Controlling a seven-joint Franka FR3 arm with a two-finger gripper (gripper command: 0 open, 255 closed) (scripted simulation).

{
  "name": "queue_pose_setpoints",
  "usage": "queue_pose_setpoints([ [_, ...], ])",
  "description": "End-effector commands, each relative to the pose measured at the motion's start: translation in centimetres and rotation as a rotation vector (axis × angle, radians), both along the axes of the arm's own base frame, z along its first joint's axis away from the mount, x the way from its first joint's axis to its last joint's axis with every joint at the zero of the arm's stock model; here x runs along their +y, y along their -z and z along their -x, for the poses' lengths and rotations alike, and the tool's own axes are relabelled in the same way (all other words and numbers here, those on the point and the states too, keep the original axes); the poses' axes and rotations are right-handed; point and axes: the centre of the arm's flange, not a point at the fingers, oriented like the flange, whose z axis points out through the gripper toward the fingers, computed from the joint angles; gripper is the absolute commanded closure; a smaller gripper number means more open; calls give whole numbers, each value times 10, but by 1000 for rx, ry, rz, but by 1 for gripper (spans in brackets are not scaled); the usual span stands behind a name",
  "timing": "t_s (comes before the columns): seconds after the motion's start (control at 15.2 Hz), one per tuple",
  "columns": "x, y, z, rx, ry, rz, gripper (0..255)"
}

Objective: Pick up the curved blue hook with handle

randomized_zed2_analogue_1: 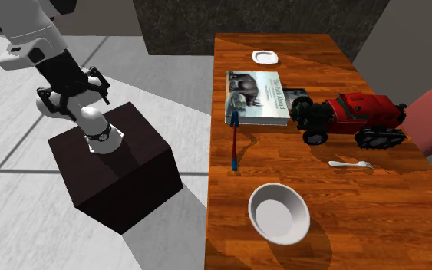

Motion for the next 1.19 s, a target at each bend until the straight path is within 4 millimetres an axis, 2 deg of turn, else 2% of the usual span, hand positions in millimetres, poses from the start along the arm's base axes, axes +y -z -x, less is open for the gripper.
queue_pose_setpoints([
  [0.0, 0, 0, 0, 0, 0, 0, 0],
  [0.53, 94, 54, -15, 31, 143, 1, 0],
  [1.12, 196, 115, -45, 67, 304, 3, 0],
])
